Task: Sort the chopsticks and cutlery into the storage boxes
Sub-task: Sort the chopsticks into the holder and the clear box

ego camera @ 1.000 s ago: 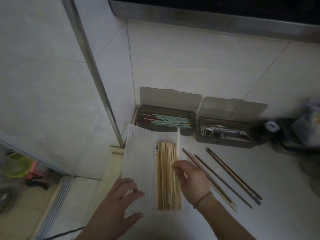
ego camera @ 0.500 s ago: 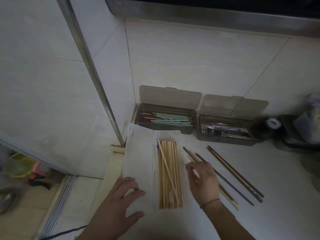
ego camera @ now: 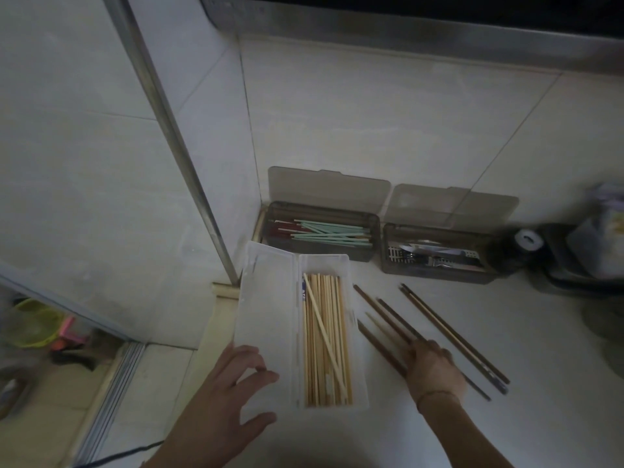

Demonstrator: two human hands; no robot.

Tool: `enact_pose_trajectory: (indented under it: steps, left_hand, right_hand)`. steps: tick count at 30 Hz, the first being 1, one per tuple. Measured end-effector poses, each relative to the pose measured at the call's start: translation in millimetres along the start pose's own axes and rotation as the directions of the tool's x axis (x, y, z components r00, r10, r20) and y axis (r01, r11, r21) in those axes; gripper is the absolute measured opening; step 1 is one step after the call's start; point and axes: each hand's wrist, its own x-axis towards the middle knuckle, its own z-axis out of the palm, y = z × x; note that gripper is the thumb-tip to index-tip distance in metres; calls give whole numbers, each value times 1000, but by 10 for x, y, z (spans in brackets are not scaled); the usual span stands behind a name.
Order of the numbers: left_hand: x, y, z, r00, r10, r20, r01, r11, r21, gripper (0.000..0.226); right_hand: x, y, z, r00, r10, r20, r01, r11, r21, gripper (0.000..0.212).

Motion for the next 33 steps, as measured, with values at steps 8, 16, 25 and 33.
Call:
enact_pose_trajectory:
  steps: [8, 16, 25, 33]
  left_hand:
    - [-3, 22, -19, 1000, -16, 10, 16, 1000, -18, 42]
    - [13, 31, -38, 1000, -14, 21, 14, 1000, 16, 44]
    - [26, 30, -30, 1000, 7, 6, -7, 1000, 29, 43]
    - [27, 34, -36, 1000, 26, -11, -26, 1000, 14, 42]
  right_hand:
    - [-58, -576, -681, 884, -39, -465, 342, 732, 589, 30]
    - [-233, -991, -455, 753, -500, -428, 632, 730, 259, 19]
    - [-375, -925, -285, 723, -690, -16, 656, 694, -299, 41]
    - [-322, -631, -207, 790, -432, -435, 580, 758, 300, 25]
